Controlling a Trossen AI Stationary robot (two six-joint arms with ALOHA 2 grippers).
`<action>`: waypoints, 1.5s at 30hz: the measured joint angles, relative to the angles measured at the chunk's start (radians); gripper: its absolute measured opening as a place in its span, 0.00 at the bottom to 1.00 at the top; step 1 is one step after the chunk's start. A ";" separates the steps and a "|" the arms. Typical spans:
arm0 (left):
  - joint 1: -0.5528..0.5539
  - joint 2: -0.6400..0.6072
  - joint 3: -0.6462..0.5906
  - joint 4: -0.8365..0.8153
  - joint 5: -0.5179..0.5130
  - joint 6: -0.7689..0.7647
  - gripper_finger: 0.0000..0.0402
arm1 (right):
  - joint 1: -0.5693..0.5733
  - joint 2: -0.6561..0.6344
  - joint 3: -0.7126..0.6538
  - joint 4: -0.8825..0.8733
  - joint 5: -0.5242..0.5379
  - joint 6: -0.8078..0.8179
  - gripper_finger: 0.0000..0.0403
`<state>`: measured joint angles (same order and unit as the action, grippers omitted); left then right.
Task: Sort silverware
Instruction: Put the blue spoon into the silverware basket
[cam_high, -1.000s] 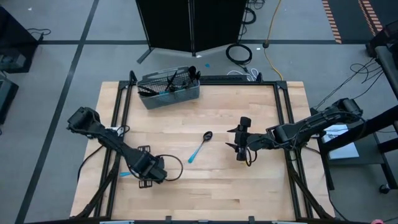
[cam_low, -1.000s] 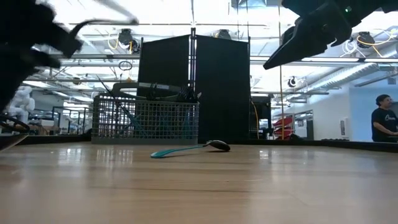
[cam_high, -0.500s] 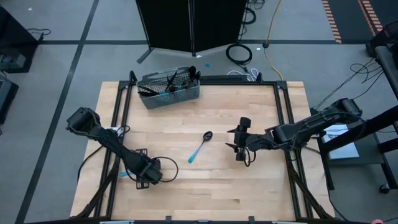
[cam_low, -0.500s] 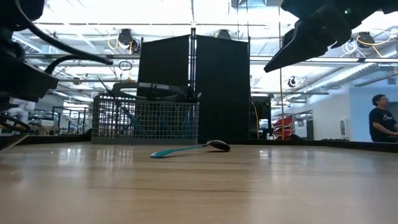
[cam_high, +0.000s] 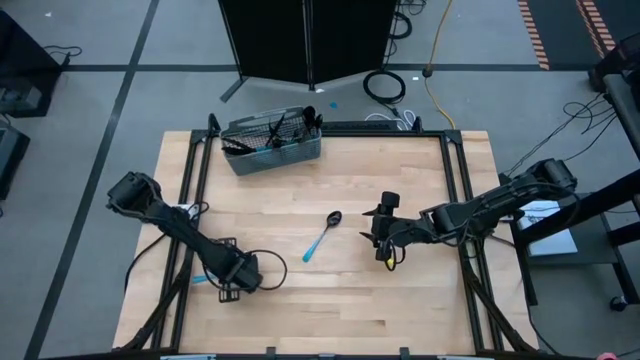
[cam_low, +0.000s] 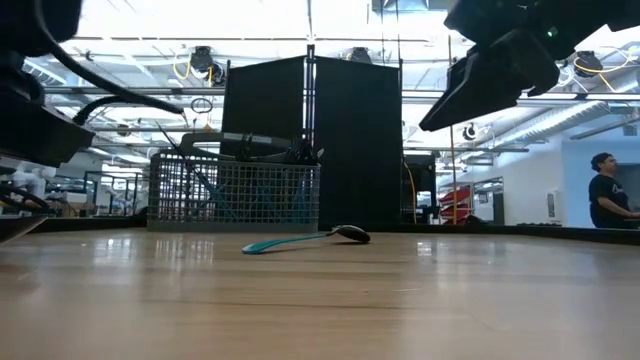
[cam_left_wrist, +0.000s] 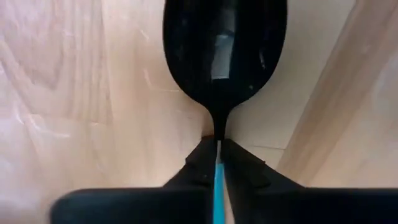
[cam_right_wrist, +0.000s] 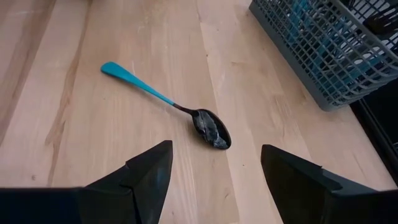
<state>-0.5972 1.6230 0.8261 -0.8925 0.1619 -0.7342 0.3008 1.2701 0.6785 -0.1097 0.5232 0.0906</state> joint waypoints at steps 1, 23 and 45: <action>0.007 -0.002 0.002 -0.003 0.008 0.013 0.04 | 0.000 0.000 0.000 0.003 0.000 -0.001 0.60; 0.449 -0.380 0.119 0.724 -0.714 0.519 0.01 | 0.000 0.000 0.000 0.026 0.000 -0.016 0.60; 1.132 -0.072 0.131 1.418 -0.285 0.669 0.00 | -0.021 0.000 0.000 0.016 0.003 -0.077 0.60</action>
<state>0.5344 1.5505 0.9573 0.5260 -0.1230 -0.0651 0.2798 1.2701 0.6785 -0.0933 0.5266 0.0132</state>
